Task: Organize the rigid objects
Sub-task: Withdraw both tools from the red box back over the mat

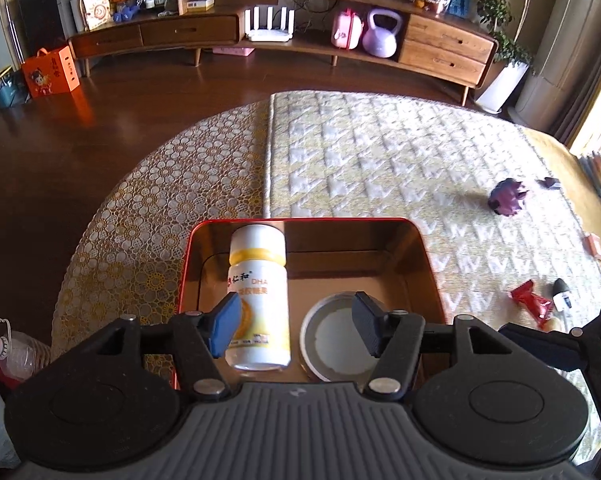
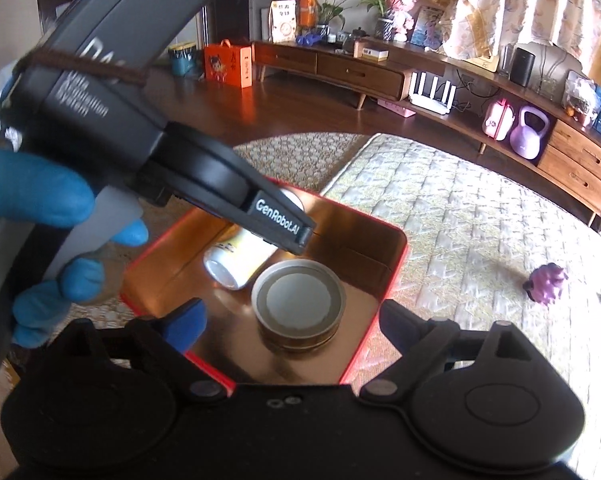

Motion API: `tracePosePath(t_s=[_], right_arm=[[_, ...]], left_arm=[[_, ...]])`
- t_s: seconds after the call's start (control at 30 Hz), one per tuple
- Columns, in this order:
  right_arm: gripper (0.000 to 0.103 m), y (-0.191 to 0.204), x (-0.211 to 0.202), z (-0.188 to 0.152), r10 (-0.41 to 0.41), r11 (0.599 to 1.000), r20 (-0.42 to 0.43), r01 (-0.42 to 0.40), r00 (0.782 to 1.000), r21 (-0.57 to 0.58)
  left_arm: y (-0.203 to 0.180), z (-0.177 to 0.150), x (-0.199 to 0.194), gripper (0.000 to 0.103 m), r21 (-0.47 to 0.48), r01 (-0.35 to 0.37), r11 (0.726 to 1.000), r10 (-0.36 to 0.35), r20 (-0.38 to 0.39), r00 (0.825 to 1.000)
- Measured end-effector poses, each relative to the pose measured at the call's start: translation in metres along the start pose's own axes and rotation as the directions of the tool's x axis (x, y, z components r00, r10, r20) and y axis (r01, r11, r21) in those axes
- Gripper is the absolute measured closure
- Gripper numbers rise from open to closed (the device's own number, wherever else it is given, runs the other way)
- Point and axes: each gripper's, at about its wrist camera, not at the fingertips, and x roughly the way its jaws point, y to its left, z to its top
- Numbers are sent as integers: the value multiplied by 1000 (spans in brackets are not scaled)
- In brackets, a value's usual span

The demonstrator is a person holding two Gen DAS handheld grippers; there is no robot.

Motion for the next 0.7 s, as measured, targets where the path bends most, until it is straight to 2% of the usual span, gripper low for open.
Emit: tracePosePath(t_s=[0.17, 0.33, 0.53, 0.7], right_arm=[[4, -5, -27, -9, 12, 999, 29, -13, 1000, 49], [2, -16, -55, -22, -1, 997, 62, -4, 998, 81], [1, -32, -86, -40, -26, 992, 88, 14, 996, 129], [1, -52, -111, -56, -49, 981, 119, 25, 992, 192]], left_arm=[[-13, -6, -22, 42, 20, 11, 1000, -11, 28, 1000], [-22, -14, -43, 36, 30, 24, 999, -26, 63, 998], [-35, -25, -62, 35, 57, 35, 998, -40, 84, 996], [-44, -35, -76, 26, 59, 44, 997, -51, 112, 992]])
